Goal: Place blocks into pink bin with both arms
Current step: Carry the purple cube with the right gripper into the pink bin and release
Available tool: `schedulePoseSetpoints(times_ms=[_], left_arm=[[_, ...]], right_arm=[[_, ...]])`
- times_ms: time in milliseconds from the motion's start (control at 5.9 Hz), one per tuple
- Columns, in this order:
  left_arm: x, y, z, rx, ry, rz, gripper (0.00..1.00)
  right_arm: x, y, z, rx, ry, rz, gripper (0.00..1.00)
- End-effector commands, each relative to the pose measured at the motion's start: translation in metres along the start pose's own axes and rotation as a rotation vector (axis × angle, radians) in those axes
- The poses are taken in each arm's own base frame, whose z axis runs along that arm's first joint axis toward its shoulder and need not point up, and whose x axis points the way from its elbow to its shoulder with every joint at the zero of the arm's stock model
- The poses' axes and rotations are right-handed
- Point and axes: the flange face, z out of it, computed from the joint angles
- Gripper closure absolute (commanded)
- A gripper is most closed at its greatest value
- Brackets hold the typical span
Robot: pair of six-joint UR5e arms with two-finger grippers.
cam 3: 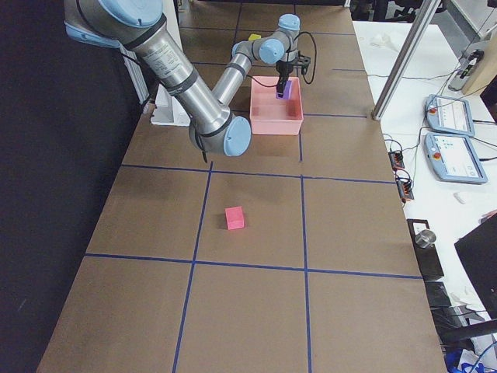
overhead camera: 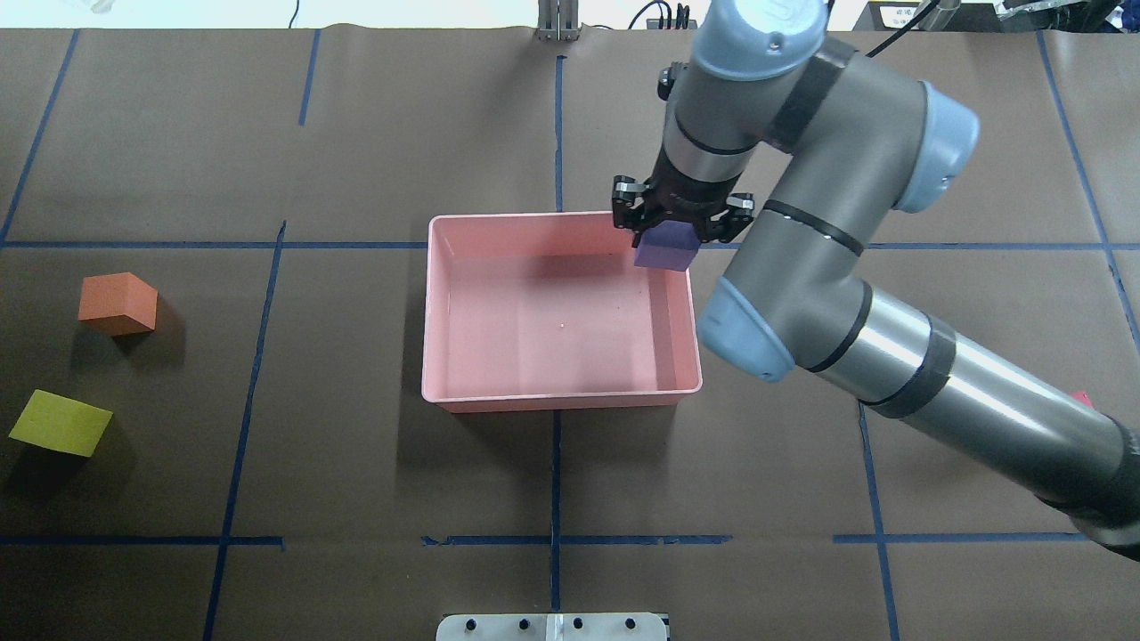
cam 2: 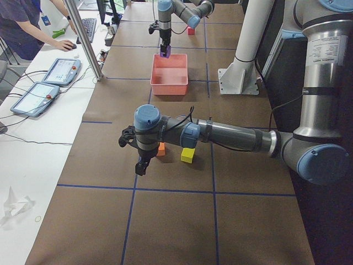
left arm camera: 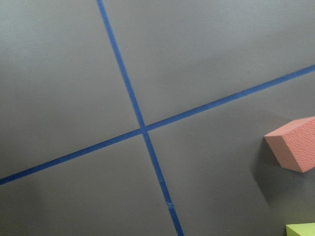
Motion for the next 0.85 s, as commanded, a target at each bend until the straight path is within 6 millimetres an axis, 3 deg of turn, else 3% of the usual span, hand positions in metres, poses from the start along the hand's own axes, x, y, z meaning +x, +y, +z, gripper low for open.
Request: schedulePoseSetpoints(times_ms=[0, 169, 339, 508, 678], left_arm=[[0.028, -0.012, 0.025, -0.038, 0.022, 0.006, 0.00], [0.055, -0.023, 0.050, -0.004, 0.033, -0.102, 0.00], [0.079, -0.030, 0.080, 0.016, 0.059, -0.269, 0.00], [0.096, -0.034, 0.101, 0.067, 0.043, -0.428, 0.00], [0.109, -0.031, 0.134, 0.067, 0.055, -0.478, 0.00]], right_arm=[[-0.025, 0.020, 0.003, 0.017, 0.003, 0.021, 0.00], [-0.018, 0.007, 0.000, 0.024, 0.021, -0.080, 0.00], [0.003, -0.018, -0.008, 0.032, 0.036, -0.129, 0.00], [0.043, -0.044, -0.019, 0.033, 0.027, -0.180, 0.00], [0.079, -0.078, -0.036, 0.023, 0.013, -0.218, 0.00]])
